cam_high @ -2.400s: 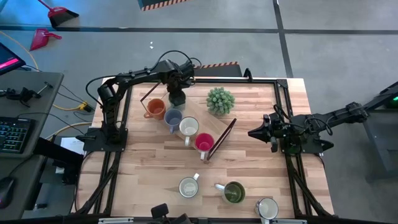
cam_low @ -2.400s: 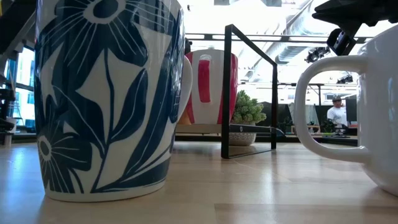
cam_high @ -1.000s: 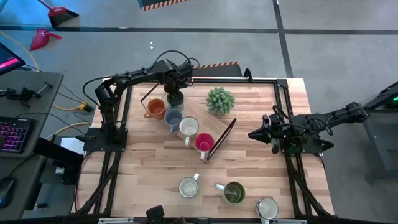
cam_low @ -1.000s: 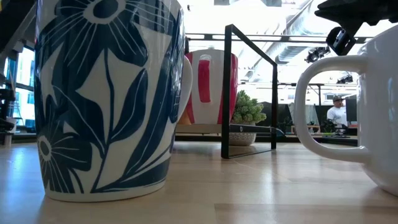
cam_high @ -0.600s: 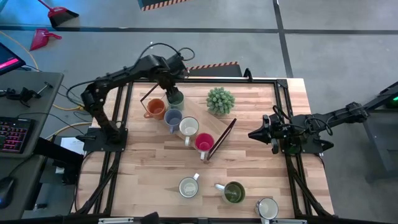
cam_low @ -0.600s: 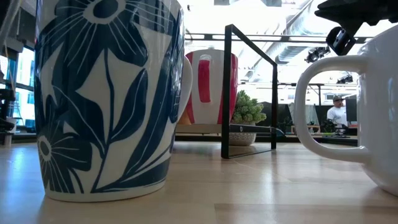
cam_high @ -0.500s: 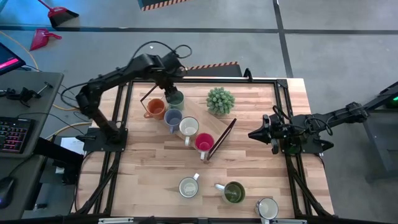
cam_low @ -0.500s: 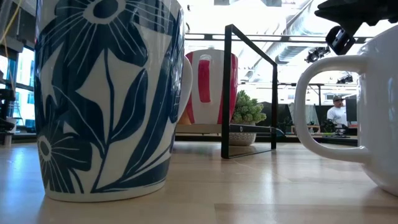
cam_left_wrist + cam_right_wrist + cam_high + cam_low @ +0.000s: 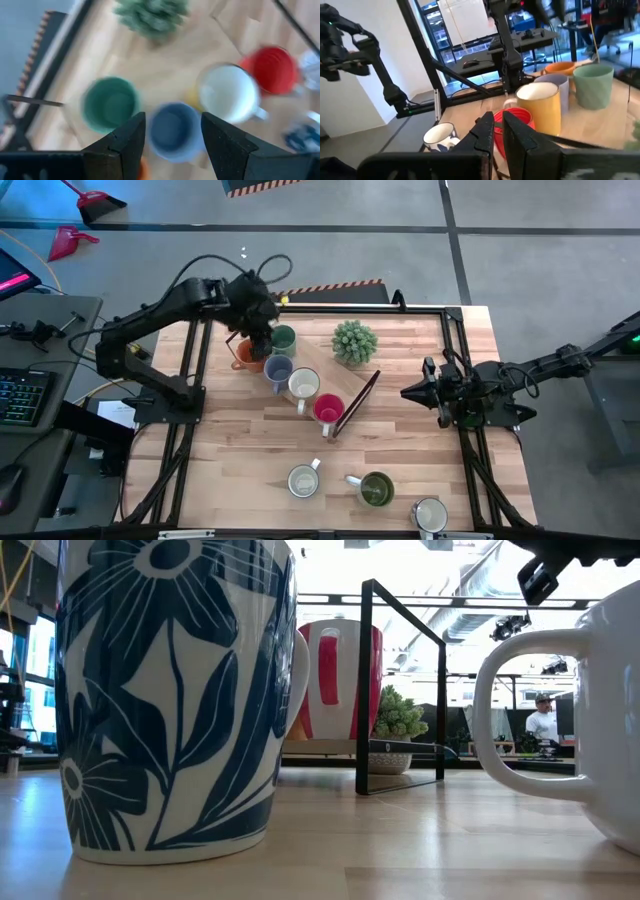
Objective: Place coffee mugs
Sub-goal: Put the left blue patterned mug on the shelf
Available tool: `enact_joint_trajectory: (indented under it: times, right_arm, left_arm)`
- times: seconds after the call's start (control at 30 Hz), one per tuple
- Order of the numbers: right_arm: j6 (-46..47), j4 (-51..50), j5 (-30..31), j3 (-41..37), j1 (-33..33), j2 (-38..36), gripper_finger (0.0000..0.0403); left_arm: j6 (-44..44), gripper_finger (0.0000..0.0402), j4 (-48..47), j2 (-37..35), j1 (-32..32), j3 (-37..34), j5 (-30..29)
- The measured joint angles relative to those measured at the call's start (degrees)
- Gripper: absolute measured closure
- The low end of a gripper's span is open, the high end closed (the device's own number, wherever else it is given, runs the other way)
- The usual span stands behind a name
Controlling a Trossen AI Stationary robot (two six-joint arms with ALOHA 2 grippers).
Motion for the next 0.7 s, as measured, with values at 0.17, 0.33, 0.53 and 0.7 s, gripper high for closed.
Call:
enact_joint_trajectory:
  times: [0.17,0.33,0.53,0.7]
  right_arm:
    - [-0.5,0.0,0.0,0.0,0.0,0.0,0.0386]
    - [-0.4,0.0,-1.2,0.0,0.0,0.0,0.0386]
    - [-0.3,3.5,-5.3,0.0,0.0,0.0,0.0386]
    - [-0.3,4.8,-5.5,0.0,0.0,0.1,0.0386]
  left_arm:
    - [-6.7,0.0222,-0.6,-1.1,-9.2,-3.0,0.0]
    - [-14.6,0.0222,3.1,-1.0,-18.4,-9.8,-0.5]
    - [-26.5,0.0222,6.8,-1.0,-28.3,-15.1,-0.6]
    - [-34.3,0.0222,15.4,-1.0,-39.1,-15.4,-3.4]
